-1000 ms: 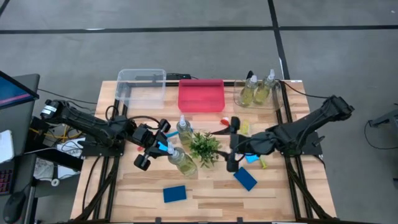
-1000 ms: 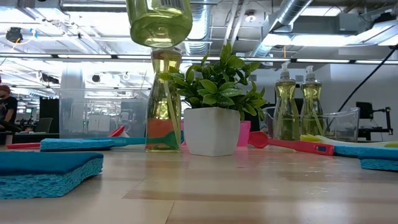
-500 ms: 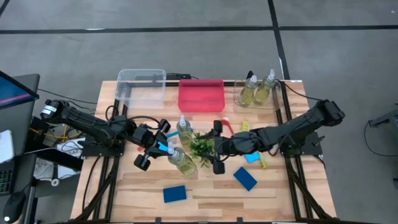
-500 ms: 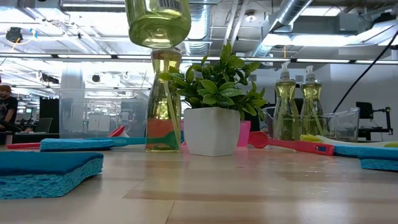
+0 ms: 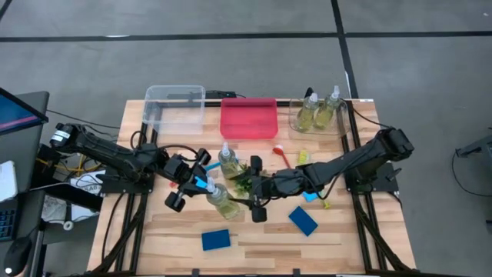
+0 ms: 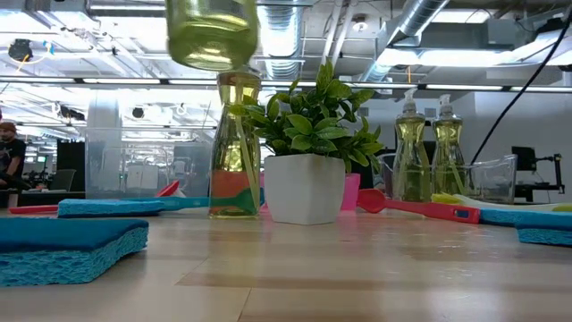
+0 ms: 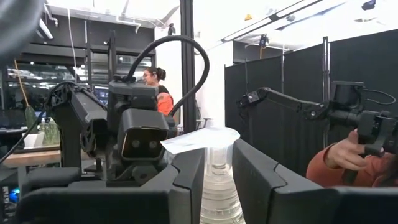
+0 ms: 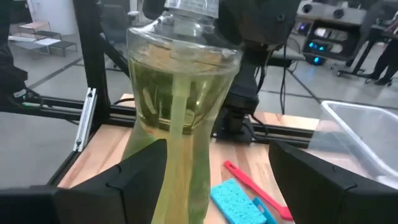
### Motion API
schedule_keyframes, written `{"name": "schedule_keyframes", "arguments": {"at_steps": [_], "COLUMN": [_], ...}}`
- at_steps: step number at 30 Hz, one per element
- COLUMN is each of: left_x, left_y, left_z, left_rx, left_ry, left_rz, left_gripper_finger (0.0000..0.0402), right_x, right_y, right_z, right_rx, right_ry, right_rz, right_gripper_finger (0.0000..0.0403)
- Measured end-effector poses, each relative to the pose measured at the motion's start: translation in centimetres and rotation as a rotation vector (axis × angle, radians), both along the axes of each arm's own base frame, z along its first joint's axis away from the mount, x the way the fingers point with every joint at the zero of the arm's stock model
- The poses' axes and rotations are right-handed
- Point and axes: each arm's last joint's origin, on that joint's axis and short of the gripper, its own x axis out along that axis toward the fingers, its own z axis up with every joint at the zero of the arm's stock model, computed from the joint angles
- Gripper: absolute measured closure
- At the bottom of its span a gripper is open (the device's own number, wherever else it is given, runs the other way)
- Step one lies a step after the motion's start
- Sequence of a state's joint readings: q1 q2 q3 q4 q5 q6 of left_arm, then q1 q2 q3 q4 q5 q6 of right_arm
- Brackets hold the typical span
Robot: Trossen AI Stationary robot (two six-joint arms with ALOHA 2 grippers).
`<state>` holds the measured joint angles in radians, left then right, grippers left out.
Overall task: Pick & Place Kitchen Sink Supplies
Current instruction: Put the green dishwashing liquid dispenser into the right transparent bin
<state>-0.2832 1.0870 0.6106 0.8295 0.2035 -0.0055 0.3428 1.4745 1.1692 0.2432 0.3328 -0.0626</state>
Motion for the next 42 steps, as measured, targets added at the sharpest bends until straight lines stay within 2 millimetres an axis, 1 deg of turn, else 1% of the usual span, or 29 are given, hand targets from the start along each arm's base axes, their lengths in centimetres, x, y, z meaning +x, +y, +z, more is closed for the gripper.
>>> {"name": "schedule_keyframes", "arguments": {"at_steps": [5,9,16,20,24,32,38,42], "left_x": [0.0,0.1,0.1,0.0,0.1,0.1,0.1,0.1], "left_y": [0.0,0.1,0.0,0.0,0.0,0.0,0.0,0.0], "left_z": [-0.1,-0.1,-0.1,-0.1,-0.1,-0.1,-0.1,-0.1], "left_rx": [0.000,0.000,0.002,0.003,0.002,0.005,0.022,0.022], "left_ry": [0.007,0.005,0.010,0.010,0.010,0.008,0.003,0.003], "left_rz": [0.001,0.020,0.008,0.005,0.007,0.010,0.013,0.013], "left_gripper_finger": [0.0326,0.0326,0.0325,0.0325,0.0325,0.0325,0.0325,0.0325], "right_x": [0.9,1.6,1.8,2.4,3.1,3.3,3.3,3.4], "right_y": [0.5,0.8,0.9,1.1,0.8,0.3,0.1,0.1], "right_z": [0.4,0.2,1.1,0.9,0.7,1.2,1.3,1.3], "right_rx": [-0.003,-0.017,-0.012,-0.008,-0.003,0.006,0.008,0.009], "right_ry": [0.055,0.096,0.078,0.070,0.063,0.008,0.006,0.004], "right_rz": [0.024,0.025,0.044,0.058,0.062,0.101,0.113,0.112], "right_gripper_finger": [0.0126,0.0126,0.0126,0.0126,0.0126,0.0126,0.0127,0.0135]}}
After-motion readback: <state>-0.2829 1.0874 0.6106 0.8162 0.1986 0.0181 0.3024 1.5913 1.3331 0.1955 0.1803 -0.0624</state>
